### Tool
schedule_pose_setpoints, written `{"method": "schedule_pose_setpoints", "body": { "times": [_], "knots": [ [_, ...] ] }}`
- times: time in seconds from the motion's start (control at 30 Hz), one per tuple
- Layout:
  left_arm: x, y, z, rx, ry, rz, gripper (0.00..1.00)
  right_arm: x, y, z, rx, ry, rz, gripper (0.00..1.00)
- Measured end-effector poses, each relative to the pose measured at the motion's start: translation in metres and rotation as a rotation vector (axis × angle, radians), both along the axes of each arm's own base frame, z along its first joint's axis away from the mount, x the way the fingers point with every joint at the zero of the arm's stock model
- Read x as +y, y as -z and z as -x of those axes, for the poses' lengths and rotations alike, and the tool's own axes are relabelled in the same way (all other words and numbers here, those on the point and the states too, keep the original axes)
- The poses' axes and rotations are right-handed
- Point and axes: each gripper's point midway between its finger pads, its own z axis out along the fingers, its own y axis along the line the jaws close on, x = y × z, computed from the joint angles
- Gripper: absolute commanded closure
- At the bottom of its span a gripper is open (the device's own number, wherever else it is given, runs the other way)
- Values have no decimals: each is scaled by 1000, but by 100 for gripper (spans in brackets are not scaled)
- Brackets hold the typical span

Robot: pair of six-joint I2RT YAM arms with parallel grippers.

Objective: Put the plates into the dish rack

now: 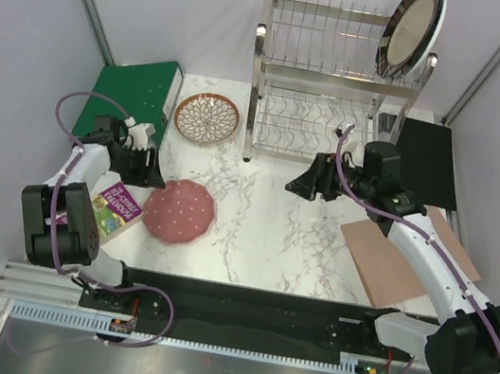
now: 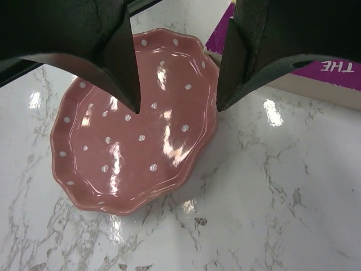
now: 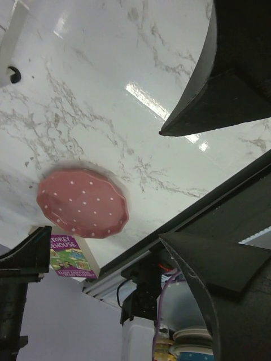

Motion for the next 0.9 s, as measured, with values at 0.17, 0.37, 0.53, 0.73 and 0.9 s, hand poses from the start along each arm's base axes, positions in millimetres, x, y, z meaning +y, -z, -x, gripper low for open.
{"method": "schedule_pose_setpoints", "body": {
  "times": [0.17, 0.37, 0.53, 0.73, 0.9],
  "knots": [
    [5, 12, 8, 37, 44, -40, 38, 18, 21, 15, 64, -48, -50, 25],
    [14, 37, 14, 115, 58, -83, 44, 28, 50, 25, 164, -71, -59, 25],
    [14, 52, 21, 178, 91, -80, 65, 37, 56, 24, 168, -80, -83, 25],
    [-1, 50, 13, 202, 192, -73, 79, 38, 66, 25, 181, -71, -87, 25],
    [-31, 53, 15, 229, 293, -64, 84, 37, 69, 25, 182, -63, -84, 25]
  ]
}}
